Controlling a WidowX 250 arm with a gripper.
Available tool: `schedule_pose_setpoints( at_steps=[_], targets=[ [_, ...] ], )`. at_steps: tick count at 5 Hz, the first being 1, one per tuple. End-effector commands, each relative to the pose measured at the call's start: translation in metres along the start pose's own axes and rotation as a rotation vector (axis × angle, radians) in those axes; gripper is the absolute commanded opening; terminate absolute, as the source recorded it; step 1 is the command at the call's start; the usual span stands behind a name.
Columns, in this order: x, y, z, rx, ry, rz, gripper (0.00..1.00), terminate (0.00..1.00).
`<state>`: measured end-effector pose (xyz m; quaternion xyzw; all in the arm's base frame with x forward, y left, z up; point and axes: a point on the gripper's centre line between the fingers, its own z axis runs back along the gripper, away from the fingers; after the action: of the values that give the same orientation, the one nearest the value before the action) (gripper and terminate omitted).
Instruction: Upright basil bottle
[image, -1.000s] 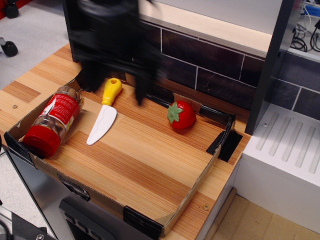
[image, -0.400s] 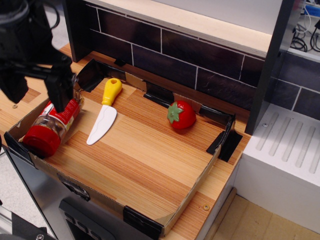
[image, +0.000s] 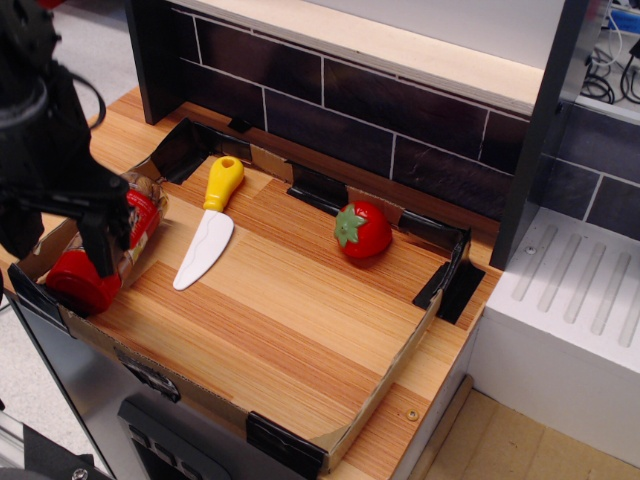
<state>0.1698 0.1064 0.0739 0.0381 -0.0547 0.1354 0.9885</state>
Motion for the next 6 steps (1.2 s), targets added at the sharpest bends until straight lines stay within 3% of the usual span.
schedule_pose_setpoints(
  at_steps=[1,6],
  targets=[
    [0.006,0.013,-0.020,0.057,-0.049,0.030,1.00,0.00],
    [0.015,0.018,-0.047,0.125,-0.003,0.084,1.00,0.00]
  ],
)
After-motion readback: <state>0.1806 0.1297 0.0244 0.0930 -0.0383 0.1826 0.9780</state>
